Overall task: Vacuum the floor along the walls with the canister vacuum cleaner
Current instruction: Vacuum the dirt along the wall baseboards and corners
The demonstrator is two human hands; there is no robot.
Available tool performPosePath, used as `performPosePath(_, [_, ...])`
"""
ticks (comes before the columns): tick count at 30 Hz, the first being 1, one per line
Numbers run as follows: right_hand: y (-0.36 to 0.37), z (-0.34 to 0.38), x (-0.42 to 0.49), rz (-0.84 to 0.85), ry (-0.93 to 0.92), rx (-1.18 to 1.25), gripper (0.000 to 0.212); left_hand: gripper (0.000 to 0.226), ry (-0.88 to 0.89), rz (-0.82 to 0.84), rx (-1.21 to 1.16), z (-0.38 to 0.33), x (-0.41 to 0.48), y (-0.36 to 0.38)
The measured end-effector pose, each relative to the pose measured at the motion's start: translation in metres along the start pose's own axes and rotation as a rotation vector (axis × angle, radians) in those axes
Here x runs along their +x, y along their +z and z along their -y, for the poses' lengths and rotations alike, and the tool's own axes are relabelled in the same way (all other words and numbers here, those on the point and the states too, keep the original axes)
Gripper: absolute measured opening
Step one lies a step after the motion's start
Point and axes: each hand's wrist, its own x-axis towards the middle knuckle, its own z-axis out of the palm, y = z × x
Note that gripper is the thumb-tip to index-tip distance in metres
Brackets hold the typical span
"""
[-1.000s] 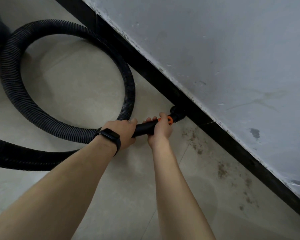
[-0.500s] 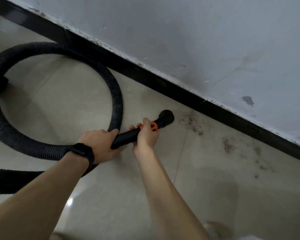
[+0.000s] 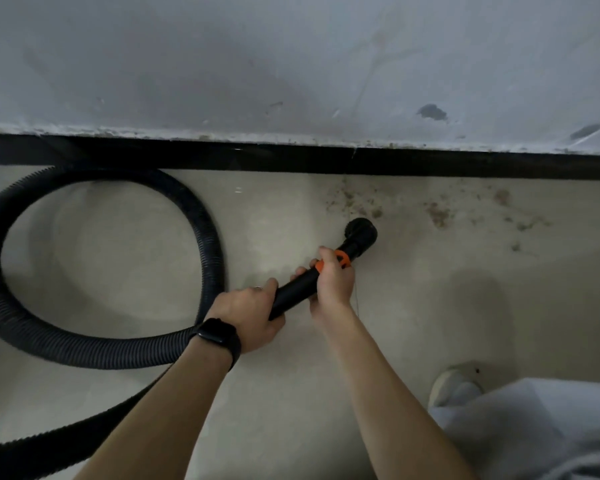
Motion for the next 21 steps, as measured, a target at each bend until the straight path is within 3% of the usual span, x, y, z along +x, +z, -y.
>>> performPosePath(5, [0.002,-0.002,0.01,0.091,0.007,-0.023,0.015,0.029,-0.028,0.005,0.012,0.003,0.004,-0.002])
performPosePath(9, [0.009,-0.011,0.013,0.111,0.024,-0.012,0.038,0.028,-0.071,0.028,0.01,0.009,0.001,-0.002])
performPosePath(13, [0.023,-0.02,0.016,0.127,0.042,-0.022,0.045,0.023,-0.128,0.028,-0.018,0.022,0.0,-0.002])
performPosePath(21, [0.04,-0.015,0.023,0.146,0.062,-0.014,0.039,0.022,-0.208,0.028,-0.06,0.022,0.006,-0.008])
